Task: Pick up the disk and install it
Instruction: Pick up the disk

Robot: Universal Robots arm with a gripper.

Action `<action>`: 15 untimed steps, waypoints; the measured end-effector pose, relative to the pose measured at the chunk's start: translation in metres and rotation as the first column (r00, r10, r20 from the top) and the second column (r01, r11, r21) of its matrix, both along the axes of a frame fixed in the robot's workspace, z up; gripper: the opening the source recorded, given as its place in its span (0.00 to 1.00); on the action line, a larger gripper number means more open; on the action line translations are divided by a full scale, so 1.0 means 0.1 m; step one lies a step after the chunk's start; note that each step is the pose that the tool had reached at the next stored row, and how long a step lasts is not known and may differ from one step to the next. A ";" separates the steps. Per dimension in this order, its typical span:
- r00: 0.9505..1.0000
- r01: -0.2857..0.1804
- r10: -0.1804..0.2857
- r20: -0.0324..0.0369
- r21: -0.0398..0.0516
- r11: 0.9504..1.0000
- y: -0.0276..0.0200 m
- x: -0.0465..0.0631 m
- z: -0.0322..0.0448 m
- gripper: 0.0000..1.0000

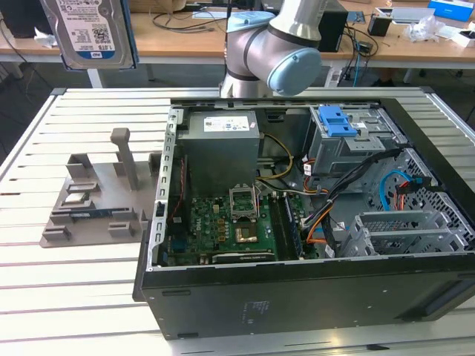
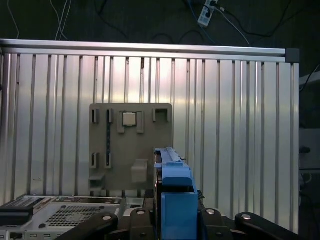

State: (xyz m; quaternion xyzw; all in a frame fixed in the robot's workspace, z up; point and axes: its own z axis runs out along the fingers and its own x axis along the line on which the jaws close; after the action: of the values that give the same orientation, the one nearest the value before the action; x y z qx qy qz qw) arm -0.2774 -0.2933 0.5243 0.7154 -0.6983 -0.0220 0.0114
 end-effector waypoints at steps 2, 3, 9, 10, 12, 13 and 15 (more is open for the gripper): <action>1.000 0.000 0.000 0.000 0.000 1.000 0.000 0.11 0.001 0.36; 1.000 0.000 0.000 0.000 0.000 1.000 0.000 0.14 0.001 0.36; 1.000 0.000 0.000 0.000 0.000 1.000 0.000 0.35 0.000 0.36; 1.000 0.000 0.000 -0.001 0.000 1.000 0.000 0.38 0.000 0.36; 1.000 0.000 0.000 -0.001 0.000 1.000 0.000 0.44 0.001 0.36; 1.000 0.000 0.000 -0.001 0.000 1.000 0.000 0.47 0.001 0.36; 1.000 0.000 0.000 -0.001 0.000 1.000 0.000 0.54 0.001 0.36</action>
State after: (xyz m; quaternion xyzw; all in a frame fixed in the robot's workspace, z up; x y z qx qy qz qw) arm -0.2239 -0.2933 0.5244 0.7154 -0.6983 -0.0223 0.0117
